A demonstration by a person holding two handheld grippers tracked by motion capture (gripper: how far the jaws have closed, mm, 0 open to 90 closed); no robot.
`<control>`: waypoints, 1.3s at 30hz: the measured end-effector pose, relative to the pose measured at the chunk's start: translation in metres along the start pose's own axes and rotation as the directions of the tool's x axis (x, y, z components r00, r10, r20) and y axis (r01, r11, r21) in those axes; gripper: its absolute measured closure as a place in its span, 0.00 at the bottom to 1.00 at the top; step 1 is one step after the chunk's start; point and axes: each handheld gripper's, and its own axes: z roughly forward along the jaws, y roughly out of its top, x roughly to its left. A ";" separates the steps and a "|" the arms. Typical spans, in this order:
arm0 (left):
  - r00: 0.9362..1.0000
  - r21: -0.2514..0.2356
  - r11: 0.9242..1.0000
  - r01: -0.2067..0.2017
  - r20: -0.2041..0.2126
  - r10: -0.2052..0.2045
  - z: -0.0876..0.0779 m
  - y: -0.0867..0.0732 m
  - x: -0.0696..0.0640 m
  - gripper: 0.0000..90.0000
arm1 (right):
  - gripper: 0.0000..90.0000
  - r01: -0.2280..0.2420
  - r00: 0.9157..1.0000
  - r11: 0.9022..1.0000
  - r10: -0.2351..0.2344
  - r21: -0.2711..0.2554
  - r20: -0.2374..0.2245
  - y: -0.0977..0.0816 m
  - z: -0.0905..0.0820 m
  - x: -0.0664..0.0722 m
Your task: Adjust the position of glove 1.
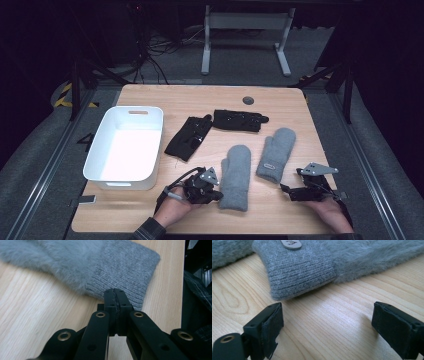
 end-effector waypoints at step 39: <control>0.987 -0.074 0.997 -0.033 -0.158 0.021 0.019 0.077 0.066 1.00 | 0.12 0.000 1.000 1.000 0.000 0.000 0.001 0.000 0.000 0.000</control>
